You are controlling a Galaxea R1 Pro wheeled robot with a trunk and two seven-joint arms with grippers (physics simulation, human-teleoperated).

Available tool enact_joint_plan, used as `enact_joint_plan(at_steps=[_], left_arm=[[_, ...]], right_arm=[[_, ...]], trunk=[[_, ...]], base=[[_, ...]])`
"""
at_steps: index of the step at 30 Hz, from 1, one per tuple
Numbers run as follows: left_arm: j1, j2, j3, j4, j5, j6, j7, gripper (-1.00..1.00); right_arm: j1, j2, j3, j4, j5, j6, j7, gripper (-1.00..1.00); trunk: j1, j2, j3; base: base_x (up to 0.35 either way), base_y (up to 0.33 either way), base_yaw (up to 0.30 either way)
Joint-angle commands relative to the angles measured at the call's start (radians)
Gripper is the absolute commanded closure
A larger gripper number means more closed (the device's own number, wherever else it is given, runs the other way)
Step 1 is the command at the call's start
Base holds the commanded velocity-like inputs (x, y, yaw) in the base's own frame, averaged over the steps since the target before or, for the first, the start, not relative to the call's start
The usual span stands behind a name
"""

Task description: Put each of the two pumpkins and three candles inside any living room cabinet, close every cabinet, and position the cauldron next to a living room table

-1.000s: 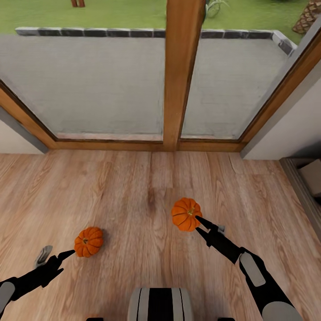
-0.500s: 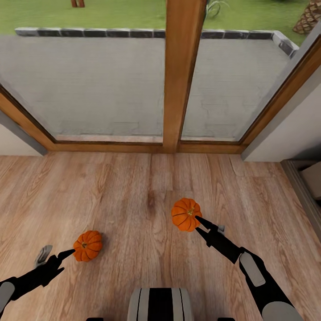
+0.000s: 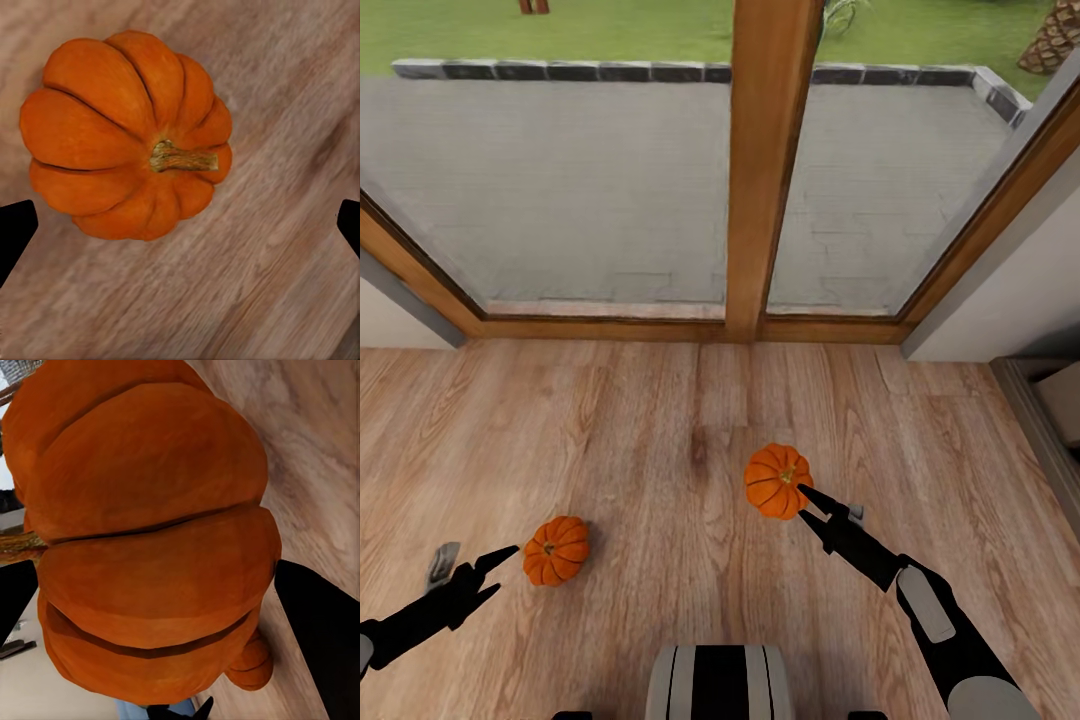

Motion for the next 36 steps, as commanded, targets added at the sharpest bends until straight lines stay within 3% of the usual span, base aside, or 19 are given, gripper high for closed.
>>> enact_joint_plan(at_steps=[1,23,36], left_arm=[[0.000,0.000,0.001,0.000,0.000,-0.001,0.000,-1.00],[0.000,0.002,0.003,0.000,0.000,-0.004,0.001,-1.00],[0.000,0.003,0.003,0.000,-0.001,-0.005,0.001,-1.00]], right_arm=[[0.000,0.000,0.000,0.000,-0.001,0.001,0.002,1.00],[0.000,0.004,0.000,0.000,0.000,0.000,0.002,1.00],[0.000,0.005,0.000,0.000,0.000,0.000,0.002,1.00]], trunk=[[0.000,0.000,-0.004],[0.009,-0.004,-0.073],[0.009,-0.004,-0.073]], base=[[0.000,0.000,0.000],[0.000,0.000,0.000],[0.019,0.000,0.000]])
